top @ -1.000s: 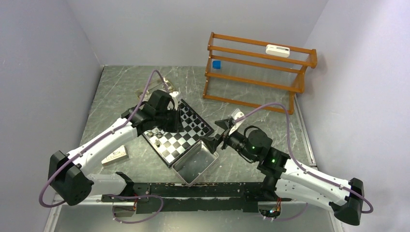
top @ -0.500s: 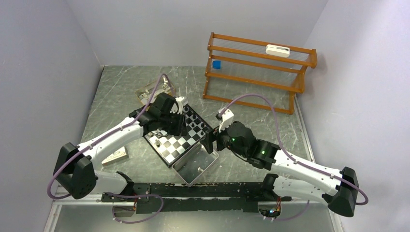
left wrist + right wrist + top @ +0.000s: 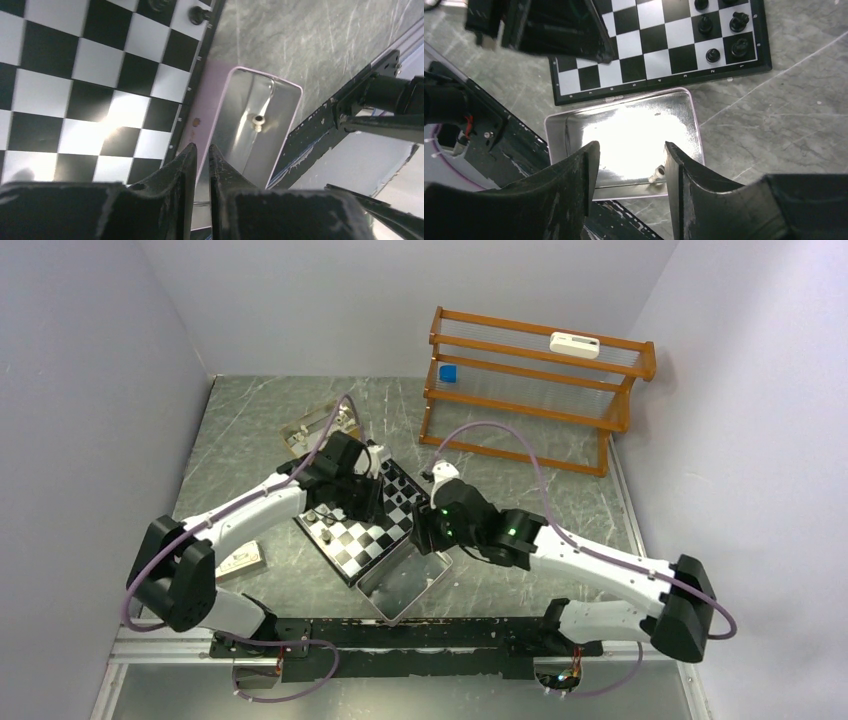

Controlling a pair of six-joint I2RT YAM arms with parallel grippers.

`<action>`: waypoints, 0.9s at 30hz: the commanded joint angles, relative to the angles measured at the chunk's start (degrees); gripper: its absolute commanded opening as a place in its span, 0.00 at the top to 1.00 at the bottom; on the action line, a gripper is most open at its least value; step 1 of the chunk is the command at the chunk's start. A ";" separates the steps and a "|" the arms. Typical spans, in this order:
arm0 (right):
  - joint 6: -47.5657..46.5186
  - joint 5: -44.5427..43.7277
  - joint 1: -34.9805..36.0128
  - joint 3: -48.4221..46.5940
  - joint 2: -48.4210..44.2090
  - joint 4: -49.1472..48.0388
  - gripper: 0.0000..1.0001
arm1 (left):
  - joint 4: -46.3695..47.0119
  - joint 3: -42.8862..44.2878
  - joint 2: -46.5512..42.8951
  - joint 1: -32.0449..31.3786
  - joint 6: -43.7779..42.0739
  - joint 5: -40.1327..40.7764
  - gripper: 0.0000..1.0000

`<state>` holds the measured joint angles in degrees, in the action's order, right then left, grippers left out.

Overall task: Set up the chess pieces on the board
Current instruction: Place the chess piece on the chessboard.

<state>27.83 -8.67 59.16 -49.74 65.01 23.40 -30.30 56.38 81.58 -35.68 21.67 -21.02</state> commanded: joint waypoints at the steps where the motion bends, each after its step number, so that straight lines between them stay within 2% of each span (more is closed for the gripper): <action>1: -1.76 2.76 0.32 -3.41 5.91 3.01 0.47 | 1.70 -0.56 1.73 7.10 -2.22 -9.02 0.80; 6: -5.83 3.11 0.70 -7.02 12.94 5.61 0.52 | 2.52 1.21 2.83 13.84 -5.12 -10.11 0.79; 10: -8.92 4.03 0.80 -8.78 17.69 8.80 0.53 | 6.74 -0.49 3.56 17.03 -3.78 -11.66 0.79; 13: -10.68 5.46 0.80 -9.51 21.22 10.63 0.53 | 9.43 -1.53 4.74 17.33 -3.50 -11.74 0.79; 19: -11.92 6.56 0.86 -12.64 27.31 16.05 0.52 | 7.81 -0.30 7.88 17.40 -5.35 -13.10 0.80; 27: -11.13 8.39 0.98 -11.82 28.48 17.04 0.49 | 6.13 0.35 9.36 17.40 -6.65 -13.11 0.80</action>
<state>17.10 -1.87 59.70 -60.86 93.14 38.89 -24.01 55.64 90.21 -18.57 16.71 -31.83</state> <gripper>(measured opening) 0.499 0.193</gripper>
